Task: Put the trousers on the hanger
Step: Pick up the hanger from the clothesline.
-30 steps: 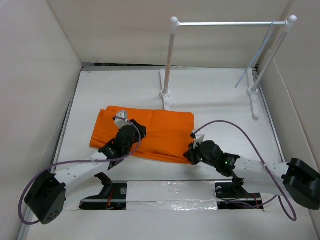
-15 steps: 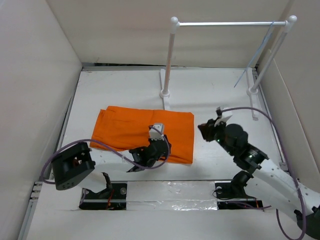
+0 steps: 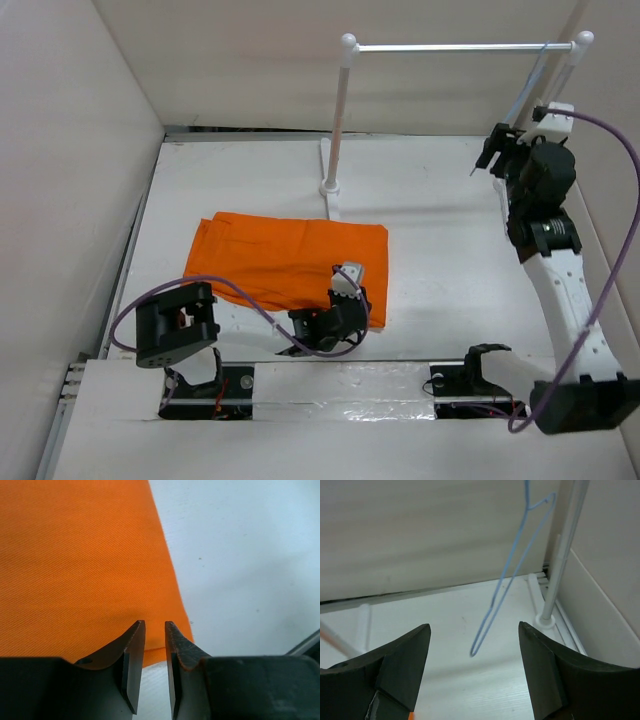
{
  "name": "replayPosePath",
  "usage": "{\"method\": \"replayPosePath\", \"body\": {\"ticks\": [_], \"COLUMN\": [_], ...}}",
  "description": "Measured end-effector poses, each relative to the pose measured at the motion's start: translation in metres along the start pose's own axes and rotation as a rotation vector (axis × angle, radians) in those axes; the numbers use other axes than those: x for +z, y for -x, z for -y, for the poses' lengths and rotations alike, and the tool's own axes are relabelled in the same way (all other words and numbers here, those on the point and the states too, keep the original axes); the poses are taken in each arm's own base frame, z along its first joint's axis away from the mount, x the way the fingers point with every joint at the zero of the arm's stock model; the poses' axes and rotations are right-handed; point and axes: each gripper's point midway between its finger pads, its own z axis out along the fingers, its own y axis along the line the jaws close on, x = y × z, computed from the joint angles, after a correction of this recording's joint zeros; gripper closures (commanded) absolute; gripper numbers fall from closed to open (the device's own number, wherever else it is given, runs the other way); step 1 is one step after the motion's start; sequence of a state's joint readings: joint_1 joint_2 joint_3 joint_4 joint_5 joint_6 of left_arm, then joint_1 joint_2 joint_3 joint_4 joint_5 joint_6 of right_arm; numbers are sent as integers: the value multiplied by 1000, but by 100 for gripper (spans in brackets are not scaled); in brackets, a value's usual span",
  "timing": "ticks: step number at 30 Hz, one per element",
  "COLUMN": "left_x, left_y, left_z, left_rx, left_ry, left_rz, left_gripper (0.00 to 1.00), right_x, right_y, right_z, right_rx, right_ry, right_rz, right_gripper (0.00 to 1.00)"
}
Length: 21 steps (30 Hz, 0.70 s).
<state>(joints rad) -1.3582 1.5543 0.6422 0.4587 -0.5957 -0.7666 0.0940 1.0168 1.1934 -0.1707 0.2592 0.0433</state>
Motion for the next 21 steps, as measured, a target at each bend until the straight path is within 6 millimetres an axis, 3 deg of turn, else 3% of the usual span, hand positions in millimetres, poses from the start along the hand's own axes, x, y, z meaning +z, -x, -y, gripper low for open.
{"method": "replayPosePath", "body": {"ticks": [6, 9, 12, 15, 17, 18, 21], "left_x": [-26, -34, -34, -34, -33, -33, -33], "left_y": [33, 43, 40, 37, 37, 37, 38], "left_z": [25, 28, 20, 13, 11, 10, 10], "left_rx": [-54, -78, -69, -58, -53, -52, -52], "left_ry": [-76, -96, -77, -50, -41, -39, -34], "left_rz": [80, 108, 107, 106, 108, 109, 113], "left_gripper": [80, 80, 80, 80, 80, 81, 81], "right_x": [65, 83, 96, 105, 110, 113, 121], "right_y": [-48, -67, -78, -85, -89, -90, -94], "right_z": [36, 35, 31, 27, 27, 26, 26], "right_rx": [-25, -10, 12, 31, 47, 55, 89], "right_ry": [-74, -27, 23, 57, 81, 101, 140], "right_rz": [-156, -207, -238, -245, -250, -247, -245], "right_gripper": [25, 28, 34, 46, 67, 82, 98]}}
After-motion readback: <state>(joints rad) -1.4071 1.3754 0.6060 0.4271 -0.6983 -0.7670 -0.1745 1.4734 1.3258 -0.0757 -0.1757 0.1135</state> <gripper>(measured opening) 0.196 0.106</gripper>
